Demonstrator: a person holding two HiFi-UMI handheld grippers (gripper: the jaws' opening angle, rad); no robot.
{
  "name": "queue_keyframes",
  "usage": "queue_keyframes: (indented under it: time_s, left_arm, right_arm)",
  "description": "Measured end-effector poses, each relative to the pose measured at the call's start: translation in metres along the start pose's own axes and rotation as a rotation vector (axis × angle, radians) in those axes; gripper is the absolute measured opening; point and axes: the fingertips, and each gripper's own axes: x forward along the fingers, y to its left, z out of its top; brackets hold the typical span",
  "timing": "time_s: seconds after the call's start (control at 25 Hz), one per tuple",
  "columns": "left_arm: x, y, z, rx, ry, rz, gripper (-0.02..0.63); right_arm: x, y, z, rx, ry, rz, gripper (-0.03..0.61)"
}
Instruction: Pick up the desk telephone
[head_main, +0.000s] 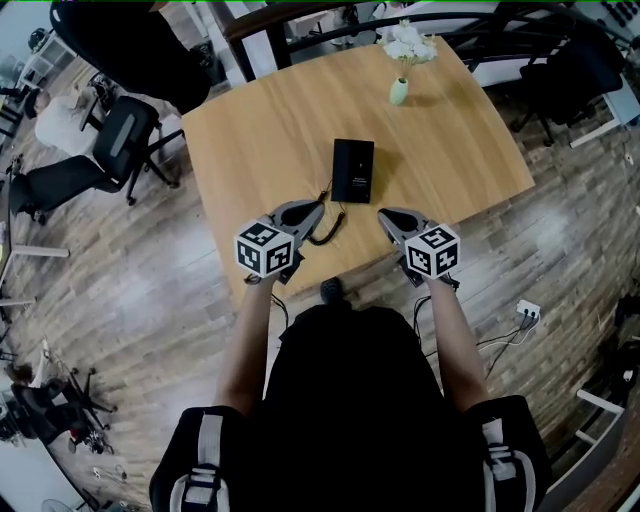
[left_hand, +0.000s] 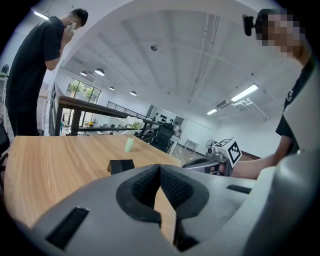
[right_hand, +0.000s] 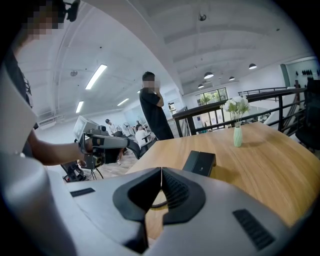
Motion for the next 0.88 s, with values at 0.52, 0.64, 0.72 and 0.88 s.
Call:
queue_keyframes:
  time_s: [0.52, 0.64, 0.72, 0.88]
  left_arm:
    - [0.006, 0.026, 0.002, -0.014, 0.013, -0.033, 0.021]
    - [0.011, 0.031, 0.002, -0.027, 0.022, -0.036, 0.021]
    - [0.016, 0.036, 0.003, -0.035, 0.026, -0.034, 0.021]
    - [0.032, 0.047, 0.007, -0.052, 0.030, -0.030, 0.021]
  right_arm:
    - [0.018, -0.006, -0.003, 0.019, 0.020, -0.040, 0.023]
    - [0.020, -0.012, 0.001, 0.021, 0.024, -0.042, 0.023]
    - [0.023, -0.017, 0.001, 0.026, 0.030, -0.038, 0.023]
    - [0.030, -0.030, -0.002, 0.036, 0.052, -0.032, 0.023]
